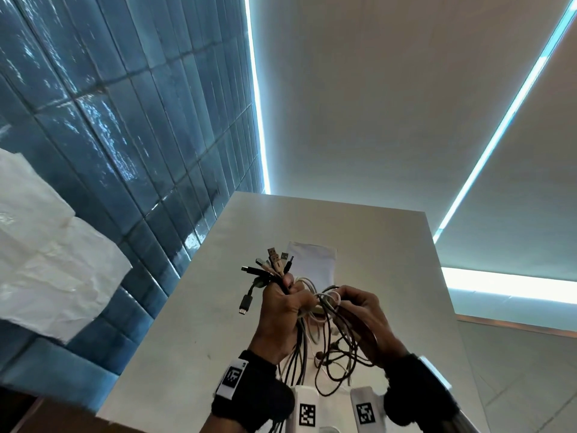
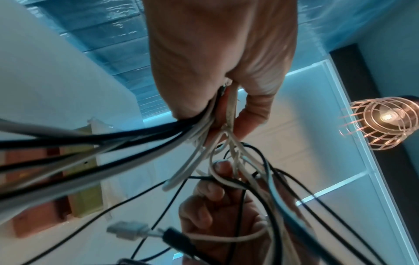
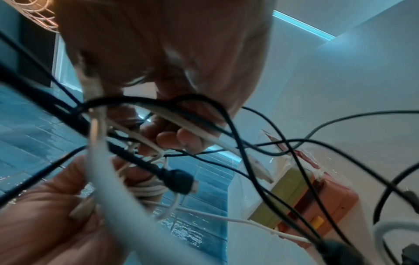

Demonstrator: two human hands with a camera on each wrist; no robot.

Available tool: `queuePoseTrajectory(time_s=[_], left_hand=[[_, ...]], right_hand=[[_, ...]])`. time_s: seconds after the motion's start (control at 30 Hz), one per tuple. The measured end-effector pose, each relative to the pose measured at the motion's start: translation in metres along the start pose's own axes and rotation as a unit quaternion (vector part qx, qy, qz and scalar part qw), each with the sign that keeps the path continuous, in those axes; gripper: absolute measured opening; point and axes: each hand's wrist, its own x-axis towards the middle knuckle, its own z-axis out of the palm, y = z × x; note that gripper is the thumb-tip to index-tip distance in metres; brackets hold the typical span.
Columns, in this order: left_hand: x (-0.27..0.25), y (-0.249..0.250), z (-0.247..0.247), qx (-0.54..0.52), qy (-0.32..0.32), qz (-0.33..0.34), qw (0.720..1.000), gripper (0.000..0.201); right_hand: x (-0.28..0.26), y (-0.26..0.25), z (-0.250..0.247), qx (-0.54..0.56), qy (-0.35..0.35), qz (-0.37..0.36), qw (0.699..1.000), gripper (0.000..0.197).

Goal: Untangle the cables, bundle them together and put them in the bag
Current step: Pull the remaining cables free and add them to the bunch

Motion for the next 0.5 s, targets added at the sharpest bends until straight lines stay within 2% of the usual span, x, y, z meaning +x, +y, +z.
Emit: queuePoseTrajectory(time_s=[0.23, 0.37, 0.43, 0.5], left_hand=[[-0.001, 0.010, -0.003, -0.101, -0.044, -0.072, 0.991, 0.044], [-0.004, 0.022, -0.006, -0.136, -0.109, -0.148, 0.974, 0.033], [-0.006, 0.026, -0.005, -0.176, -0.109, -0.176, 0.962, 0.031], [-0.007, 0.025, -0.004, -0.199, -0.095, -0.176, 0.959, 0.028]], right_hand=[[-0.002, -0.002, 0.006, 0.056, 0.024, 0.012, 0.998, 0.008], [-0.001, -0.001, 0.004, 0.100, 0.031, 0.005, 0.994, 0.007], [-0.001, 0.000, 0.003, 0.115, 0.032, 0.000, 0.993, 0.005], [0.001, 0.003, 0.000, 0.106, 0.032, 0.001, 0.994, 0.005]])
